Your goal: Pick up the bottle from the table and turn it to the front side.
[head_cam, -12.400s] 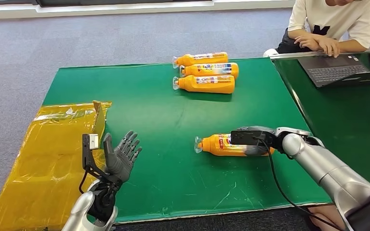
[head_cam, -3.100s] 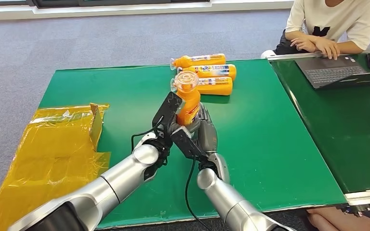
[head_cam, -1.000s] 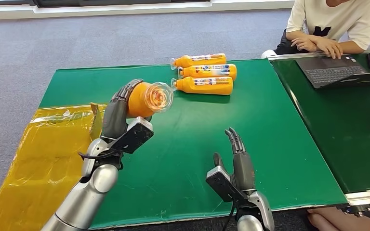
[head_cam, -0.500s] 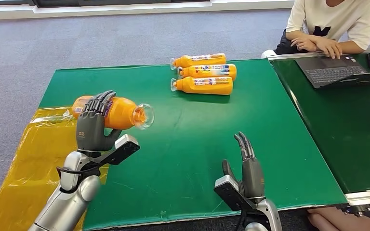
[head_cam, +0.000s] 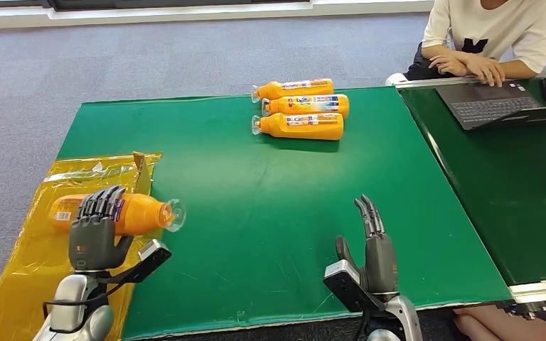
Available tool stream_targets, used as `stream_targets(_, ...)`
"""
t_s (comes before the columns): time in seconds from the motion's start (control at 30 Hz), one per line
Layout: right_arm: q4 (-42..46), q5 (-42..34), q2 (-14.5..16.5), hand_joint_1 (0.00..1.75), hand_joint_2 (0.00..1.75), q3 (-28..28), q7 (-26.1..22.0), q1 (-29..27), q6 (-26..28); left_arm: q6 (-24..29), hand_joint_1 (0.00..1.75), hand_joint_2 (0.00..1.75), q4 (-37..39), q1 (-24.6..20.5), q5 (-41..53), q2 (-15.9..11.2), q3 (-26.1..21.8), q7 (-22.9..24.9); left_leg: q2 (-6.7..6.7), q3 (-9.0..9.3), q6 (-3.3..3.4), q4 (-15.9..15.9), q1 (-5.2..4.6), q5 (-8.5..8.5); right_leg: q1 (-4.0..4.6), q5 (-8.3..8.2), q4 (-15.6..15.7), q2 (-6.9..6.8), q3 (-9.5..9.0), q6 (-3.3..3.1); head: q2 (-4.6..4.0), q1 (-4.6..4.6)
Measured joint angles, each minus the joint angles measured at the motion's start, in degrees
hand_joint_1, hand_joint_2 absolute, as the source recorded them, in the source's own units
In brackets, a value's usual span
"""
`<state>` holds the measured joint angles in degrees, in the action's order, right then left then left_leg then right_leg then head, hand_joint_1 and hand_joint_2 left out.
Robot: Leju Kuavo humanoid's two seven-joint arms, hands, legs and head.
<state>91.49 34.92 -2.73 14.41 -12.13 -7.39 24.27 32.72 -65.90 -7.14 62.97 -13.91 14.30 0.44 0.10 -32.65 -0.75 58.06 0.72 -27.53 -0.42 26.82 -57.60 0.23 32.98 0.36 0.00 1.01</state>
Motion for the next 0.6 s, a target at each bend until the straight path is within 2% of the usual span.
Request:
stream_targets(0.23,0.0,0.8,0.0,0.00,0.00,0.0,0.5,-0.6,-0.3,-1.2,1.75,1.75,-1.4,7.0,4.0,-1.6,-4.5,1.6,-0.03,-0.02,0.00,0.0,0.00,0.00,0.00,0.04,0.0,-0.04,0.01,-0.04,0.00,0.00)
stream_targets(0.6,0.1,1.0,-0.1,0.00,0.00,0.0,0.2,-1.6,-0.7,-2.6,1.75,1.75,-2.4,11.2,6.2,-2.1,-7.1,3.0,-0.04,-0.02,0.00,0.0,0.00,0.00,0.00,0.03,0.0,-0.06,0.00,-0.04,0.00,0.00)
